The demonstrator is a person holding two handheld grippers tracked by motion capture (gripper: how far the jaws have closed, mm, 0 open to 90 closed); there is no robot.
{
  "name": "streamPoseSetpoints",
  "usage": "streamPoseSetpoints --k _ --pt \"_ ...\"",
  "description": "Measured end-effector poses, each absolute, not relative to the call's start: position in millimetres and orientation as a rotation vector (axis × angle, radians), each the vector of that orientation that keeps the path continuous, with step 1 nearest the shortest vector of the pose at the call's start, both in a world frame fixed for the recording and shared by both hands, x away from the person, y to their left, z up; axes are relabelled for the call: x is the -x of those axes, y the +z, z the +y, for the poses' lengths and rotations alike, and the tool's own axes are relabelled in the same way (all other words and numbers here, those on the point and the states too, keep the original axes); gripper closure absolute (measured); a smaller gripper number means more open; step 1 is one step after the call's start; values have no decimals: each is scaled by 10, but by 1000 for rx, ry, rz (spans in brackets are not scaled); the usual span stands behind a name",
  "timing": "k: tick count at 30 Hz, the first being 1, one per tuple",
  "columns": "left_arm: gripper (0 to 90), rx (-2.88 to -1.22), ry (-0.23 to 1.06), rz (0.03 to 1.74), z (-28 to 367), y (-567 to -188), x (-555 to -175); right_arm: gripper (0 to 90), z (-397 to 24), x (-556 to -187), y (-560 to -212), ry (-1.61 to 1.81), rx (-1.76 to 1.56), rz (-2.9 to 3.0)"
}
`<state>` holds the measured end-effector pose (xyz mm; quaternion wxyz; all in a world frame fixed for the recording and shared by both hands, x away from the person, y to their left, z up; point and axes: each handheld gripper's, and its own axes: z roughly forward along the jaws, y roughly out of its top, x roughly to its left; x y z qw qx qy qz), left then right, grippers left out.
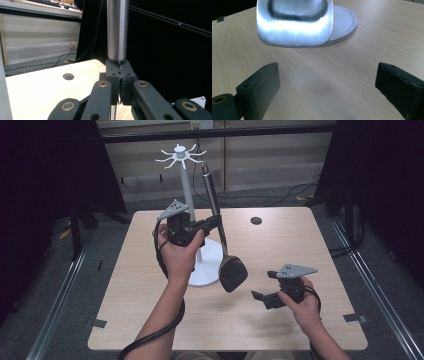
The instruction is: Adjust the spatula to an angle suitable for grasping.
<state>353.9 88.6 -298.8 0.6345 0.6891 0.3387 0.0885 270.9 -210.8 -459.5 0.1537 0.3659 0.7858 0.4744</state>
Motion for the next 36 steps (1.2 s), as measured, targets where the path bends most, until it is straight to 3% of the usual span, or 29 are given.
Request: streamPoseSetpoints --k 36 --pt "882 -1572 263 825 981 -3037 -3671 52 -2061 -2749 -4600 1381 -1039 2270"
